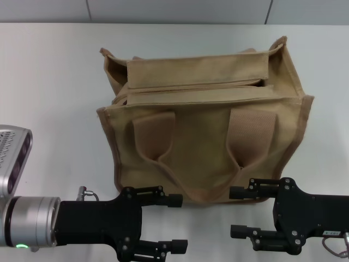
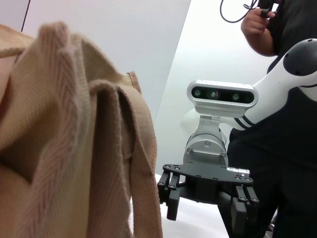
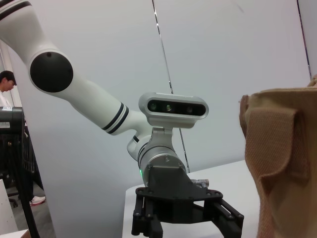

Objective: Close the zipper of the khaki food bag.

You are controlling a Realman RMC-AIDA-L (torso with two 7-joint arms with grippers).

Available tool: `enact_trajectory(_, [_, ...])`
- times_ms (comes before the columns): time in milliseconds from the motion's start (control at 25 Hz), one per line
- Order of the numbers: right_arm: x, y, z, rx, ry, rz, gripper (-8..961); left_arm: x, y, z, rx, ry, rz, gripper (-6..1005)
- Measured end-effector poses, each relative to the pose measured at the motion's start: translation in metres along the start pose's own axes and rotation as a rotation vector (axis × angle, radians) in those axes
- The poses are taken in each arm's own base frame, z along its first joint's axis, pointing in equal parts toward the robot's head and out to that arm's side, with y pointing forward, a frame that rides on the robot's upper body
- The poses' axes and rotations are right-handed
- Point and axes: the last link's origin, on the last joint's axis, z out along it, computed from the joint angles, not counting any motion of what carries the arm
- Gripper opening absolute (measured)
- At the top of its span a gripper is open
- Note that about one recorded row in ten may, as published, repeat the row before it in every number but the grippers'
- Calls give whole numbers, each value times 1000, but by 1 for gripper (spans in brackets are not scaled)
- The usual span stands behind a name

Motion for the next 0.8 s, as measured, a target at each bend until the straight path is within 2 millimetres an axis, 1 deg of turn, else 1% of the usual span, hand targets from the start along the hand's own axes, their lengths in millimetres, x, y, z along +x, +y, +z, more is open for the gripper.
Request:
enact_trajectory(520, [0, 0, 0, -1, 0, -1, 637, 0, 1, -1, -1, 4, 0, 812])
enact_trajectory(720, [0, 0, 0, -1, 0, -1, 638, 7, 2, -5, 3, 52, 14, 812])
enact_trajectory(800, [0, 0, 0, -1, 0, -1, 638, 13, 2, -8, 4, 95, 28, 812])
